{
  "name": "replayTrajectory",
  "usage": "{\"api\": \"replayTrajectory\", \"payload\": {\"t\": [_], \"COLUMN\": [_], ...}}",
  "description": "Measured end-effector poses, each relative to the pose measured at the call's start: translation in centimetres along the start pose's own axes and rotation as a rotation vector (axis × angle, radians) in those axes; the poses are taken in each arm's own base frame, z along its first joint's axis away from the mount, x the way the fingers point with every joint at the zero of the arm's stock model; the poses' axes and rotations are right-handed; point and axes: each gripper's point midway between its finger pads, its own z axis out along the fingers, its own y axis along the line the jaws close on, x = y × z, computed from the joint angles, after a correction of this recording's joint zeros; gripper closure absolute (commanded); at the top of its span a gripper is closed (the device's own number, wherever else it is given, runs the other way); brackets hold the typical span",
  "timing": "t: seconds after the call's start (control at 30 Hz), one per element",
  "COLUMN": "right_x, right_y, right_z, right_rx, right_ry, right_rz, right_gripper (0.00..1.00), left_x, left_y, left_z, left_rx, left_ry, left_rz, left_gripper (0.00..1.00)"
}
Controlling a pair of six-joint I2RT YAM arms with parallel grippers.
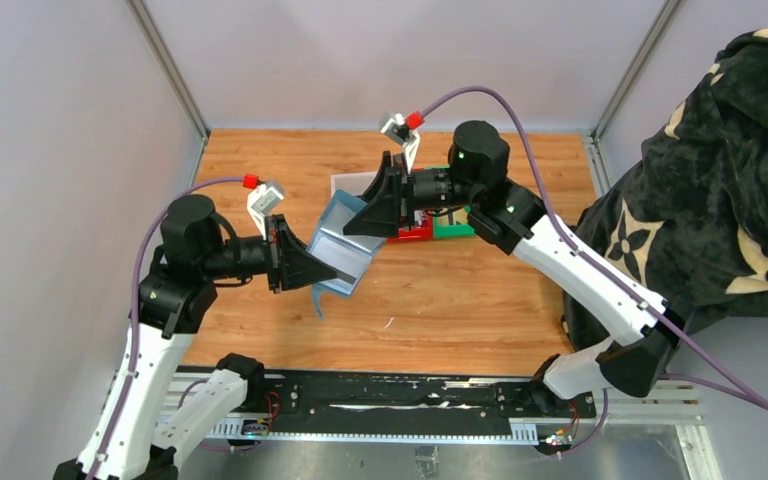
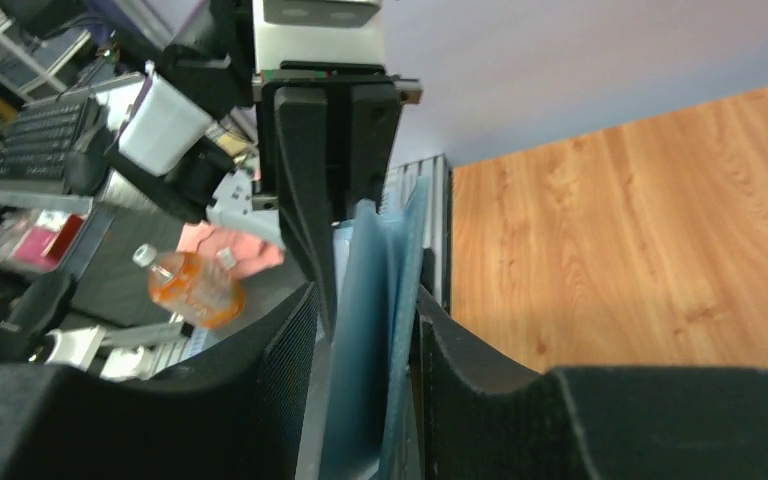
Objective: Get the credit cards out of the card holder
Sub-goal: Remove the credit card from the card holder.
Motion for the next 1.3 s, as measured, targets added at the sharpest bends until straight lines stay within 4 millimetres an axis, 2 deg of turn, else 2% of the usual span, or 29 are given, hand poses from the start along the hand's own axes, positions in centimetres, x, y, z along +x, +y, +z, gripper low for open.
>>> {"api": "replayTrajectory", "payload": {"t": [0.2,0.33,0.4,0.43,0.5,0.53,0.6,0.63,0.8,0.9,1.07,1.2,1.3], "right_x": [2.4,4.0,4.4,4.5,4.6,4.5,4.7,4.9,4.8,3.4,0.9,-0.4,-1.0], "right_y": [-0.3,-0.4,-0.6,-0.6,-0.7,-0.7,-0.7,-0.6,-0.7,-0.7,0.3,1.0,1.4], "right_z": [0.3,-0.1,-0.2,-0.3,-0.4,-0.4,-0.6,-0.8,-1.1,-1.3,-2.1,-2.7,-2.8], "right_rx": [-0.079,-0.093,-0.092,-0.093,-0.09,-0.087,-0.075,-0.063,-0.01,0.021,0.029,0.014,0.002], "right_ry": [0.137,0.192,0.205,0.209,0.212,0.21,0.204,0.187,0.057,-0.062,-0.238,-0.337,-0.384], "right_rz": [-0.003,-0.019,-0.037,-0.046,-0.064,-0.066,-0.059,-0.052,-0.011,0.0,0.006,0.015,0.029], "right_gripper": [0.74,0.97,1.0,1.0,1.0,1.0,1.0,1.0,1.0,1.0,1.0,1.0,1.0], "left_x": [2.0,2.8,3.0,3.2,3.3,3.3,3.1,3.1,3.0,3.1,2.9,1.3,-0.1], "left_y": [1.7,2.2,2.3,2.4,2.5,2.6,2.6,2.6,2.1,1.5,0.0,-1.8,-1.9], "left_z": [0.1,-0.1,-0.3,-0.4,-0.5,-0.5,-0.5,-0.6,-0.8,-1.1,-1.6,-2.0,-1.8], "left_rx": [-0.028,-0.034,-0.041,-0.047,-0.055,-0.058,-0.068,-0.068,-0.065,-0.064,-0.048,-0.015,-0.015], "left_ry": [0.133,0.201,0.221,0.229,0.238,0.24,0.239,0.239,0.217,0.169,-0.006,-0.135,-0.179], "left_rz": [-0.015,-0.013,-0.001,0.005,0.02,0.029,0.036,0.045,0.067,0.098,0.169,0.199,0.182], "left_gripper": [1.0,1.0,1.0,0.92,0.54,0.41,0.2,0.16,0.15,0.16,0.2,0.23,0.24]}}
